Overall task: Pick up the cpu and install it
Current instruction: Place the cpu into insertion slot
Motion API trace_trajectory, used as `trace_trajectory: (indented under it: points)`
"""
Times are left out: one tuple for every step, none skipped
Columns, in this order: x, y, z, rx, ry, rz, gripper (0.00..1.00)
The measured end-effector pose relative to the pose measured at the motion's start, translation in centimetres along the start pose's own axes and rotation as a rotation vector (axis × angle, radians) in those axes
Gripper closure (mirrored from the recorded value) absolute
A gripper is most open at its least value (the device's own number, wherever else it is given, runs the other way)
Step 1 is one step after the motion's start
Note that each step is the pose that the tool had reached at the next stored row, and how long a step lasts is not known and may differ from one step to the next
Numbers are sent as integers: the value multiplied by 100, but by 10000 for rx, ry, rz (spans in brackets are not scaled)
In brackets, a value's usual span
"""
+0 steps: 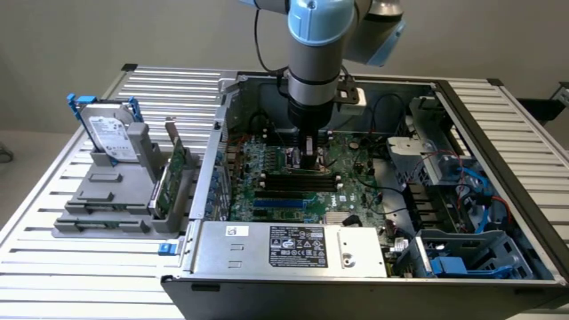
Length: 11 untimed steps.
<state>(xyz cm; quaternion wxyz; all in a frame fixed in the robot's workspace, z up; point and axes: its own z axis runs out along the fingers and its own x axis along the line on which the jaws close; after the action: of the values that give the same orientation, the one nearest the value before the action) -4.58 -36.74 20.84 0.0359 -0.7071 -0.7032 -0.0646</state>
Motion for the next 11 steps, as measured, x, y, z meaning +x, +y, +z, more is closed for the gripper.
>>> trace_trajectory:
  points:
    - [-1,0,4,1,-2,1,45]
    - [-2,0,8,1,-2,0,45]
    - [-2,-1,13,1,-3,0,45]
    - [-3,-1,18,1,-3,0,45]
    - [-4,-1,23,1,-2,0,45]
    - [-4,-1,28,1,-2,1,45]
    - [-5,-2,32,1,-3,0,45]
    - [-6,-2,35,2,-4,0,45]
    - [-6,-2,37,2,-4,1,45]
    - [-6,-2,39,2,-5,0,45]
    - [-1,-2,43,1,-3,1,45]
